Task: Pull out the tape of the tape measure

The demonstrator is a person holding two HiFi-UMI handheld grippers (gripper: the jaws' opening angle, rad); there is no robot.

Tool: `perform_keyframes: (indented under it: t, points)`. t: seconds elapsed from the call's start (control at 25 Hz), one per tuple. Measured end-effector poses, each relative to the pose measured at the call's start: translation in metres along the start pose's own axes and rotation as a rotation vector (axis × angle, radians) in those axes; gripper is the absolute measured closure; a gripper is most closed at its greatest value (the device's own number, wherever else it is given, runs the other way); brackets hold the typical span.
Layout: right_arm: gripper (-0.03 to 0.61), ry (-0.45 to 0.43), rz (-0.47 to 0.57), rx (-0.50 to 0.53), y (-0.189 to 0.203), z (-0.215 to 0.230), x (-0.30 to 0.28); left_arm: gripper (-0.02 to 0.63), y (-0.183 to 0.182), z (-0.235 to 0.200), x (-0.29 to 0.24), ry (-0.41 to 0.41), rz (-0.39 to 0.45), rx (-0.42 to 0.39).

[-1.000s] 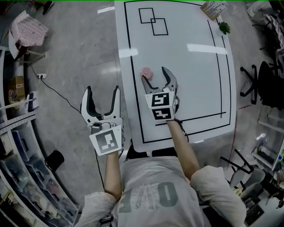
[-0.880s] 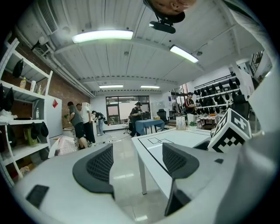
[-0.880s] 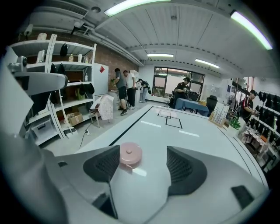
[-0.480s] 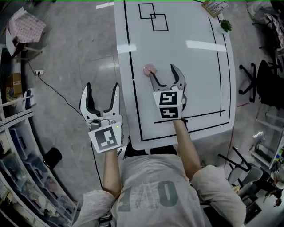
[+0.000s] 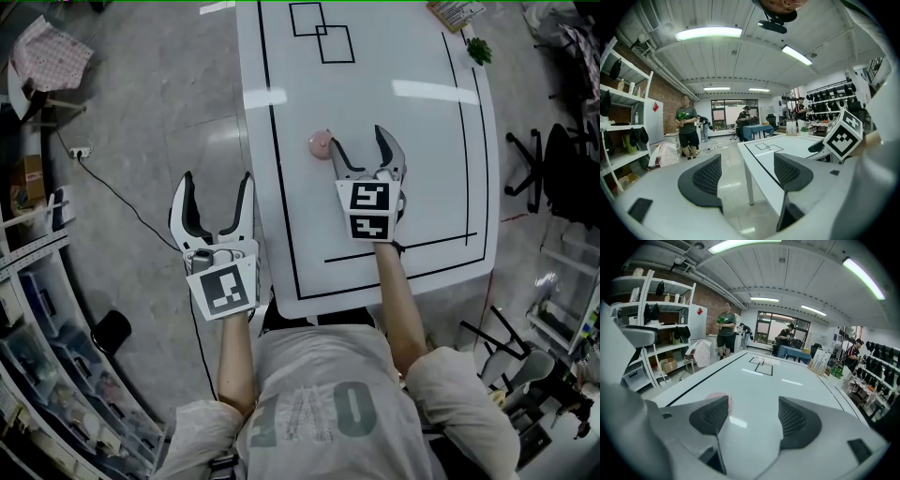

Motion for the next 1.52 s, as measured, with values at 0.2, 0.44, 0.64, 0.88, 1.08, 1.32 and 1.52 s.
perform_keyframes:
  t: [0.2, 0.44, 0.64, 0.88, 1.08, 1.32, 1.52]
  points:
    - [0.255, -0.053, 0.045, -0.097, -0.011, -0.013, 0.009, 0.287, 0.001, -0.002, -0.006, -0.009, -0.005, 0.001]
    - [0.255, -0.094, -0.017, -0.25, -0.003, -0.047, 0.001, 0.287, -0.001, 0.0, -0.009, -0.01, 0.001, -0.001]
    - [0.255, -0.038, -0.065, -0.323, 0.0, -0.052, -0.009, 0.287, 0.002, -0.006, -0.007, -0.015, -0.012, 0.0]
    - [0.255, 0.017, -0.072, -0.327, -0.004, -0.049, -0.016, 0.287, 0.008, -0.016, -0.006, -0.025, -0.023, -0.008]
    - [0.255, 0.033, -0.091, -0.282, 0.0, -0.044, -0.012, 0.287, 0.012, -0.021, -0.008, -0.025, -0.031, -0.008]
    - [0.255, 0.055, -0.1, -0.284, 0.014, -0.028, 0.004, 0.287, 0.014, -0.021, -0.01, -0.019, -0.036, -0.008]
    - [0.255, 0.048, -0.094, -0.271, 0.019, -0.018, 0.01, 0.286, 0.017, -0.018, -0.012, -0.012, -0.036, -0.014]
Point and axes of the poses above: the fingertips, and each gripper's own axes: x backward along the fingers, z to its right, y out of its underside, the point moved 3 cm from there along x, backward along the fingers, and after that the axes turned 9 degrees about -y, right-handed, at the moved point
